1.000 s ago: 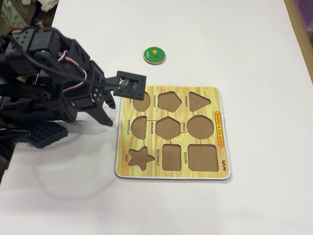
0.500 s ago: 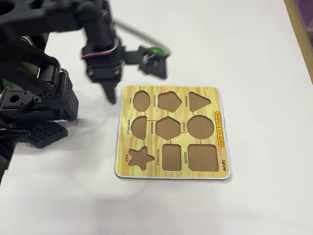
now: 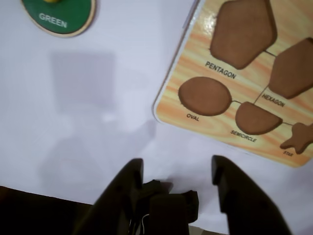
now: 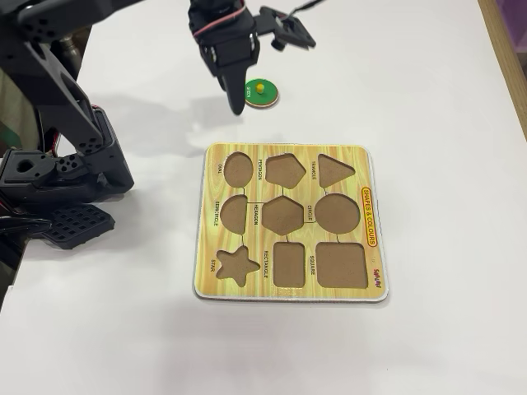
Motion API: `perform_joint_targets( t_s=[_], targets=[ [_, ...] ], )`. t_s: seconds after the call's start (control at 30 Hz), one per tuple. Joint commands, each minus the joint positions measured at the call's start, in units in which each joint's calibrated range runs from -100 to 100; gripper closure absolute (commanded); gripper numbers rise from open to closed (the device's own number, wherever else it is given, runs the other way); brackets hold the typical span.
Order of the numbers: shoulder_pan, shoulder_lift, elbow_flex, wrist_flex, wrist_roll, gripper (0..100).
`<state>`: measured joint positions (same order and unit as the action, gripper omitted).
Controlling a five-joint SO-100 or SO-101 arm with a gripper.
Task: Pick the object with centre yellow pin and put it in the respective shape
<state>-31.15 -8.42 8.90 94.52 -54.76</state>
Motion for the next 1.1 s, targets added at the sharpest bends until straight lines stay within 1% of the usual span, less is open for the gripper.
perform_joint_targets(
  t_s=[0.0, 0.17, 0.4, 0.87, 1.07],
  targets=[
    [-4.79, 3.15, -6.65, 0.04, -0.21, 83],
    [-9.57, 10.59, -13.22, -0.31, -0.21, 83],
    [-13.19, 19.72, -21.76, -0.65, -0.21, 83],
    [-11.82, 27.25, -22.21, -0.83, -0.21, 83],
    [-8.11, 27.33, -22.21, -0.83, 0.26, 83]
  ],
)
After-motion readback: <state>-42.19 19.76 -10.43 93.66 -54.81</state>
